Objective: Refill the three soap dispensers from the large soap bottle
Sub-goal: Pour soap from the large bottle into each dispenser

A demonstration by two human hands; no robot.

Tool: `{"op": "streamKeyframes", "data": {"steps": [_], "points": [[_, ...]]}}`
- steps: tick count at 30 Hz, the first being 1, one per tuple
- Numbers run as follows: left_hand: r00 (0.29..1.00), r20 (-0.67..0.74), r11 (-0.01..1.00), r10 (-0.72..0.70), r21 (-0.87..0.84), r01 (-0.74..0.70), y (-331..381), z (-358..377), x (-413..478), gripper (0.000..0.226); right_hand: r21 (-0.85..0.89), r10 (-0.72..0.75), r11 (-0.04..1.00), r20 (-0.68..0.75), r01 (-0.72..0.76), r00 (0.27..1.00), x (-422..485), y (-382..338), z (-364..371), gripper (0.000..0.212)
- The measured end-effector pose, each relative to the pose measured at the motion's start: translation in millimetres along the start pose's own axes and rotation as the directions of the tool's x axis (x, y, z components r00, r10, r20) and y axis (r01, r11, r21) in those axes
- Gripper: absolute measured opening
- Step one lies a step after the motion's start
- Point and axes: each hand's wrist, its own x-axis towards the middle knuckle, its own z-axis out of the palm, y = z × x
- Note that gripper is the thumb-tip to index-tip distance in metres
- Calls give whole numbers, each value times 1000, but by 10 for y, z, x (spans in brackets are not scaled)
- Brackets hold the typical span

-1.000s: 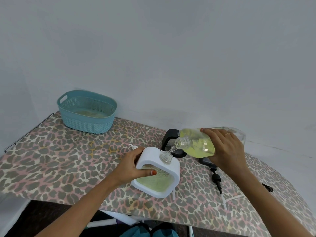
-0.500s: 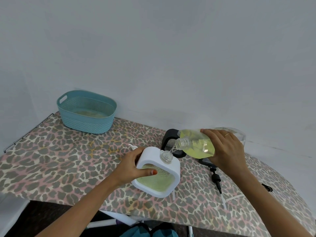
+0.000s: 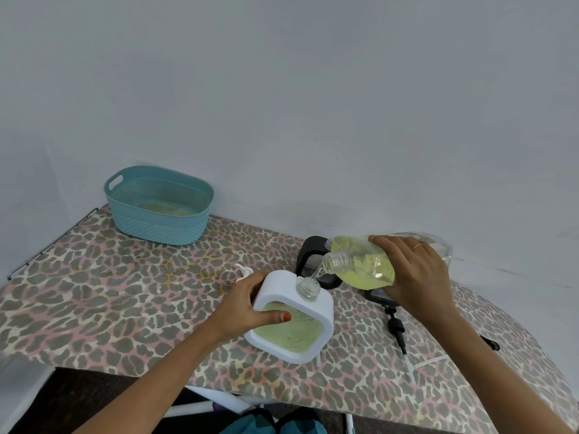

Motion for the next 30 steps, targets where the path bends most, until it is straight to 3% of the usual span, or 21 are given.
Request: {"op": "streamKeyframes", "data": {"steps": [30], "points": [[1000,-7,999,-24,-41,24,-18,54,2,78,-2,-11,1000,-16,11,1000,-66,-28,18,82]]}}
